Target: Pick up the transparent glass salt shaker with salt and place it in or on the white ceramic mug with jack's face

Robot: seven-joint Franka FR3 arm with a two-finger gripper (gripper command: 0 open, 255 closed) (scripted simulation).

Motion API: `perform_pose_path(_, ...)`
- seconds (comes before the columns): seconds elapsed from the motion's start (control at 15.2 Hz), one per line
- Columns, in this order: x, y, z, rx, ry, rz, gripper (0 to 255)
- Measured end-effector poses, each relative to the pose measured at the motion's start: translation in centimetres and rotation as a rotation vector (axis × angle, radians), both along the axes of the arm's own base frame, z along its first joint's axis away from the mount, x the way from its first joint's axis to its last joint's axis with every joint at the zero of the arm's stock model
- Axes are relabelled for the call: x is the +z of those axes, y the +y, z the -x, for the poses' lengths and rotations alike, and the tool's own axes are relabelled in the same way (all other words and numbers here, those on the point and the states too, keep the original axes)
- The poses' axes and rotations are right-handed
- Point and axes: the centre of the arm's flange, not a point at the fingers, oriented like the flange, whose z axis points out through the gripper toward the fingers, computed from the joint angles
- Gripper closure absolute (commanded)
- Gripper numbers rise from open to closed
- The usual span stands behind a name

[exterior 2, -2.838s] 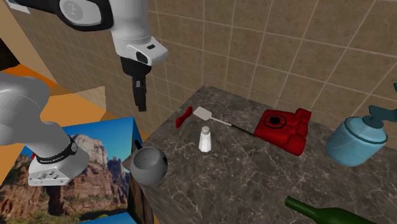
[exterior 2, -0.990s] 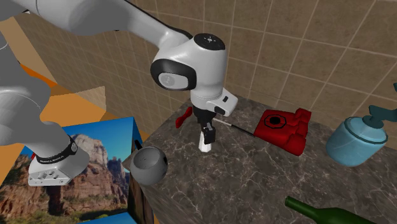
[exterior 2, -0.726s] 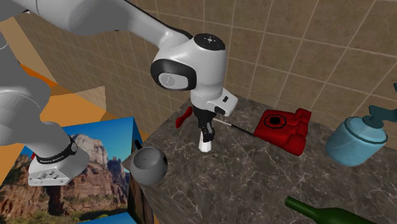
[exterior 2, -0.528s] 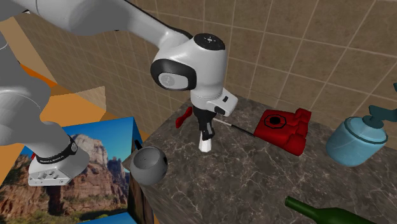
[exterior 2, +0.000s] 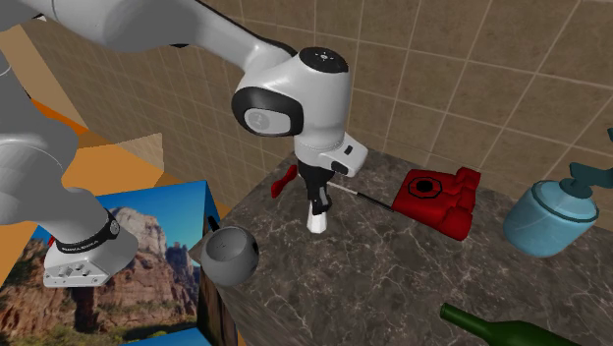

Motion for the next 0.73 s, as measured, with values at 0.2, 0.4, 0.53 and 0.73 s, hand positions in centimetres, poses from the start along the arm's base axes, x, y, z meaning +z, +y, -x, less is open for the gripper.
perform_pose_path(0.2,1.4,0.0,0.1,0.0,0.0,0.0,255)
perform_pose_path(0.4,3.1,-0.1,0.0,0.0,0.0,0.0,255)
perform_pose_path(0.53,4.1,0.0,0.0,0.0,0.0,0.0,255)
perform_pose_path(0.73,5.6,0.0,0.0,0.0,0.0,0.0,255)
